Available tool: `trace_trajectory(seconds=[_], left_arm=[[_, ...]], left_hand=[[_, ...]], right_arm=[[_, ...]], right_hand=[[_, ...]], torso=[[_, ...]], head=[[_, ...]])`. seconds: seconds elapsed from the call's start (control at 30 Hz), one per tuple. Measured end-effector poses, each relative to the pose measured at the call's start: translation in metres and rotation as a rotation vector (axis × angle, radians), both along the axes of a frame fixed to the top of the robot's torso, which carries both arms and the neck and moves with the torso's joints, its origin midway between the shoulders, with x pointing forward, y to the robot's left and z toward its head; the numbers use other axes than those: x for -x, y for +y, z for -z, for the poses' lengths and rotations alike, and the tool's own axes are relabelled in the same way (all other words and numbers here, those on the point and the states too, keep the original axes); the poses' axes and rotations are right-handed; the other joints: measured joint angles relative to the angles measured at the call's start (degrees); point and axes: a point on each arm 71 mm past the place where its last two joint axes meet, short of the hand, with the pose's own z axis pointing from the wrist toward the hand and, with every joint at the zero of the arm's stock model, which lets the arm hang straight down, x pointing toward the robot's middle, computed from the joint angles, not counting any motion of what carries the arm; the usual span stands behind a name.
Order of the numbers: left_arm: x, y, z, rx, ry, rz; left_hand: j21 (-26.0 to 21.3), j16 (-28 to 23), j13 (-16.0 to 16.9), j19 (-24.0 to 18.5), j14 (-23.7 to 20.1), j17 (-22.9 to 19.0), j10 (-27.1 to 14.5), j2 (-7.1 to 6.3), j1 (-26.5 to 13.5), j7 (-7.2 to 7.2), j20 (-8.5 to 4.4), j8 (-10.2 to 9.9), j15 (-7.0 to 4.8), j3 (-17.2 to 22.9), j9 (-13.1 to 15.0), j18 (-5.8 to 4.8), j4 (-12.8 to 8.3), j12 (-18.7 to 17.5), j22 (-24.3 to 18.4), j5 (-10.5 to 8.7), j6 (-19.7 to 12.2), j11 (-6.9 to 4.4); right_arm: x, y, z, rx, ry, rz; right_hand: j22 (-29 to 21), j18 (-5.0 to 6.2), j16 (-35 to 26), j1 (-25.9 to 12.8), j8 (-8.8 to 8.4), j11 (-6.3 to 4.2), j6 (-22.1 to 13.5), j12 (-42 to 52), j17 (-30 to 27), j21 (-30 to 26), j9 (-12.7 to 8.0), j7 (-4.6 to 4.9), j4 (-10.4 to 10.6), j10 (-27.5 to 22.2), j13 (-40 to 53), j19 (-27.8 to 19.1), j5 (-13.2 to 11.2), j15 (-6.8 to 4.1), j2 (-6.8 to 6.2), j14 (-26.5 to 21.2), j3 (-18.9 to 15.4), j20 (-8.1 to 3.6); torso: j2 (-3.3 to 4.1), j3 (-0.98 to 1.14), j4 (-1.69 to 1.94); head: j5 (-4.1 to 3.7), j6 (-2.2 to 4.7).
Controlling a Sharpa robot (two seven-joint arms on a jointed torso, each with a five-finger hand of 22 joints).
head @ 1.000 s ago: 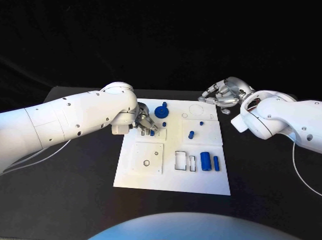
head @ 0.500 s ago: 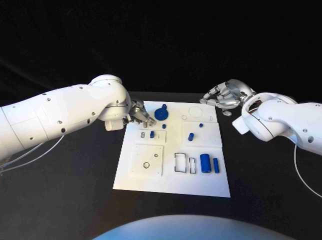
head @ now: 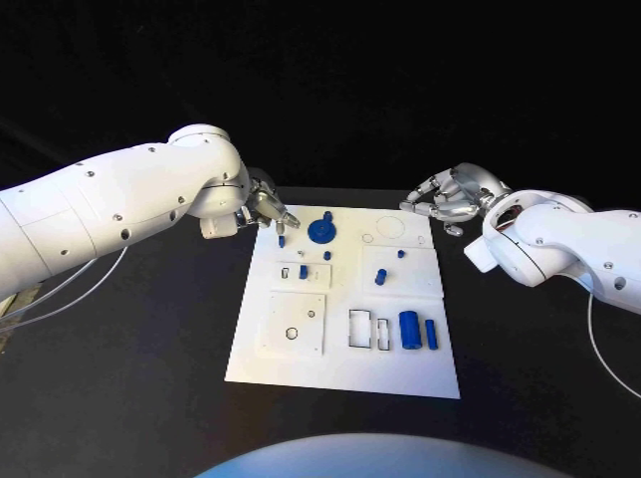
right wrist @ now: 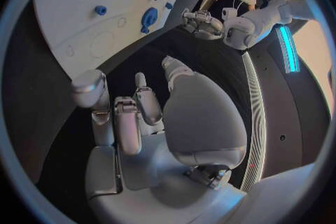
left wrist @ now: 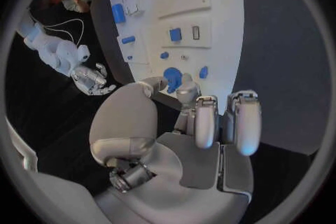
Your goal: Assemble the parts on the task board
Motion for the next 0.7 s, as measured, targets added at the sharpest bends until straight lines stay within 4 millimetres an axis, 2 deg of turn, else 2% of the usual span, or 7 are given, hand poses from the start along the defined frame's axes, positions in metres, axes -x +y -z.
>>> trace_trajectory(seconds=[0.4, 0.7], left_arm=[[-0.02, 0.001, 0.011, -0.051, 0.025, -0.009], [-0.028, 0.003, 0.019, -0.08, 0.038, -0.014]], left_hand=[[0.0, 0.0, 0.0, 0.0, 0.0, 0.0, -0.2, 0.5, 0.5, 0.0, 0.0, -0.5, 0.42, -1.9, -0.9, 0.0, 0.1, 0.0, 0.0, -4.33, 0.0, 0.2], [0.0, 0.0, 0.0, -0.2, 0.0, 0.0, -0.4, 0.83, 0.2, 0.11, 0.21, -0.5, 0.42, -3.0, -1.2, 0.0, 0.1, 0.0, 0.0, -6.92, -0.1, 0.41]], right_arm=[[0.0, 0.002, 0.0, 0.0, 0.002, -0.003], [0.0, 0.002, 0.0, 0.0, 0.003, -0.002]], right_hand=[[0.0, 0.0, 0.0, 0.0, 0.0, 0.0, 0.0, 0.0, 0.0, 0.0, 0.0, 0.0, 0.0, 0.0, 0.0, 0.0, 0.0, 0.0, 0.0, 0.0, 0.0, 0.0], [0.0, 0.0, 0.0, 0.0, 0.0, 0.0, 0.0, 0.0, 0.0, 0.0, 0.1, 0.0, 0.0, 0.0, 0.0, 0.0, 0.0, 0.0, 0.0, 0.0, 0.0, 0.0]], torso=[[0.14, -0.03, -0.06], [0.2, -0.07, -0.08]], head=[[0.27, 0.13], [0.36, -0.09]])
